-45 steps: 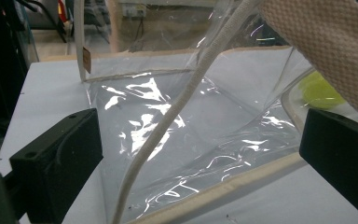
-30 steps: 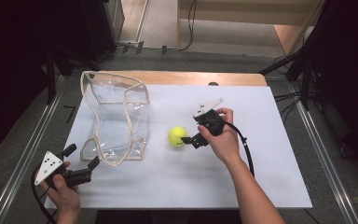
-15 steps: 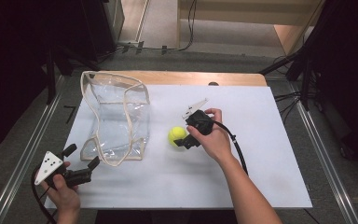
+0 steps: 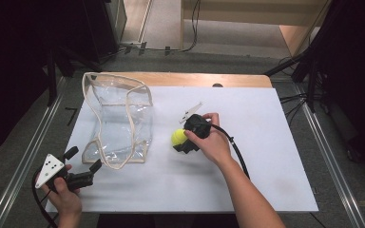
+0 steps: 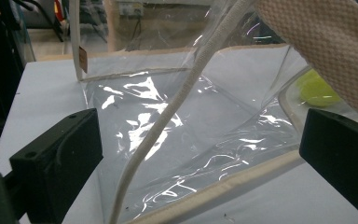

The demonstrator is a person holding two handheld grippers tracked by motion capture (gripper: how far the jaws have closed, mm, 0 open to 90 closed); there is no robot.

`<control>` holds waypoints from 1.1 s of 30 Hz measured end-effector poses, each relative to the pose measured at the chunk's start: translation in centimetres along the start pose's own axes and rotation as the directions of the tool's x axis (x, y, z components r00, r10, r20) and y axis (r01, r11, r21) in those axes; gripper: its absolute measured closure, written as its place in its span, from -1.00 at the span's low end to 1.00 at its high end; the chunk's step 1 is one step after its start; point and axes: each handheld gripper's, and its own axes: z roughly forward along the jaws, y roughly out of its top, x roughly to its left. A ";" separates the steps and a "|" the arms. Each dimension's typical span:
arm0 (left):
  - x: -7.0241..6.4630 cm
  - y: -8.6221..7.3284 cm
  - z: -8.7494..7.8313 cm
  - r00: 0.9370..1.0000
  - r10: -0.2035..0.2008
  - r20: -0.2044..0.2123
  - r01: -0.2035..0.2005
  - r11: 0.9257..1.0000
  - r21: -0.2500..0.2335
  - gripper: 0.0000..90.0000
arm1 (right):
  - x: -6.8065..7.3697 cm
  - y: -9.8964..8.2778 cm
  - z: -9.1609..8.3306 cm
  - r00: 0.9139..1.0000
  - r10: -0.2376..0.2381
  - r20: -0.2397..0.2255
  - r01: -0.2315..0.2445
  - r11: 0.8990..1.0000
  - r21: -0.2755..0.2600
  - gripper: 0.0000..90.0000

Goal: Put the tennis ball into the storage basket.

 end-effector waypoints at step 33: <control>-0.1 0.0 0.0 1.000 0.010 -0.003 -0.010 1.000 0.000 -1.00 | 0.6 -0.1 2.1 0.999 0.018 0.044 -0.018 1.000 0.015 -0.84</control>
